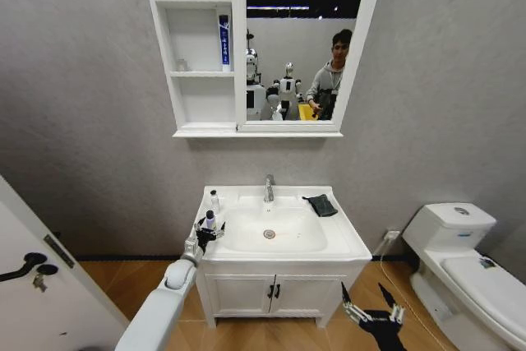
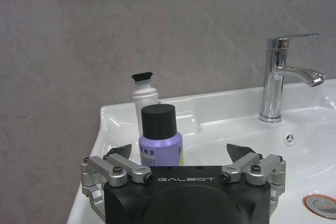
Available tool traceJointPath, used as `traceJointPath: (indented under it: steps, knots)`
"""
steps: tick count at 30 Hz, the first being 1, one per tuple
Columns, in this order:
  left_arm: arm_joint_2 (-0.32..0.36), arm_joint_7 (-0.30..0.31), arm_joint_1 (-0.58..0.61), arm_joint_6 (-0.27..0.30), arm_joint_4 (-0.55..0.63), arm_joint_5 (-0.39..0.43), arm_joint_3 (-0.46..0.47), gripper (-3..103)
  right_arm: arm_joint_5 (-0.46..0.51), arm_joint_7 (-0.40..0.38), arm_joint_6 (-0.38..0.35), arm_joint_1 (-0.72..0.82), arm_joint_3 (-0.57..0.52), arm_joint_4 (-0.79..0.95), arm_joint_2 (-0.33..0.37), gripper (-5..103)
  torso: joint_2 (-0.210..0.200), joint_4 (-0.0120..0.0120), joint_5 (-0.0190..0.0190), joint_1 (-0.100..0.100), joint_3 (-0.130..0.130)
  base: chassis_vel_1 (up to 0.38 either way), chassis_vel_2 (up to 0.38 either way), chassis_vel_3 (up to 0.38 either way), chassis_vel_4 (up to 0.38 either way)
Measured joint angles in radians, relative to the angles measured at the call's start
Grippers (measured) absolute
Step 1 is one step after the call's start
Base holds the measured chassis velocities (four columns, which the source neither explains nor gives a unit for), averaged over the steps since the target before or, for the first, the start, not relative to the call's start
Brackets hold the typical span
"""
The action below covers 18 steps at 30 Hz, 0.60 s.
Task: Move facial cleanser and shampoo from washbasin to cabinet, then wipe washbasin with towel.
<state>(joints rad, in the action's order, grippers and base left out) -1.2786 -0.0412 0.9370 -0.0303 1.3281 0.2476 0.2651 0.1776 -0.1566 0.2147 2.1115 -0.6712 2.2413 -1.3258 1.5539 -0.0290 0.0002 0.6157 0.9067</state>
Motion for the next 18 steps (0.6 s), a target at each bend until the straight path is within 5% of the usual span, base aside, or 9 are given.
traceJointPath:
  steps: [7,9,13,15,18]
  knots:
    - [-0.040,0.052,-0.022,0.025,-0.036,0.010,-0.001,97,0.011,-0.001,0.003,0.008,0.001,0.002,-0.003,100,0.000,0.0000,-0.0001,0.000,0.000,0.000,0.000,0.000,0.000]
    - [-0.062,0.107,-0.035,0.065,-0.044,0.029,0.000,90,0.013,-0.002,0.007,0.012,0.001,0.005,-0.004,100,0.000,-0.0001,-0.0002,0.000,0.000,0.000,0.000,0.000,0.000]
    - [-0.067,0.130,-0.040,0.086,-0.046,0.040,0.002,74,0.021,-0.006,0.009,0.013,0.001,0.006,-0.005,100,0.000,0.0000,-0.0001,0.000,0.000,0.000,0.000,0.000,0.000]
    - [-0.065,0.130,-0.039,0.088,-0.042,0.043,0.002,74,0.023,-0.007,0.009,0.012,0.001,0.006,-0.005,100,0.000,0.0000,-0.0003,0.000,0.000,0.000,0.000,0.000,0.000]
    - [-0.054,0.126,-0.030,0.089,-0.019,0.052,0.004,57,0.028,-0.007,0.009,0.007,0.004,0.006,-0.005,100,0.000,0.0000,-0.0002,0.000,0.000,0.000,0.000,0.000,0.000]
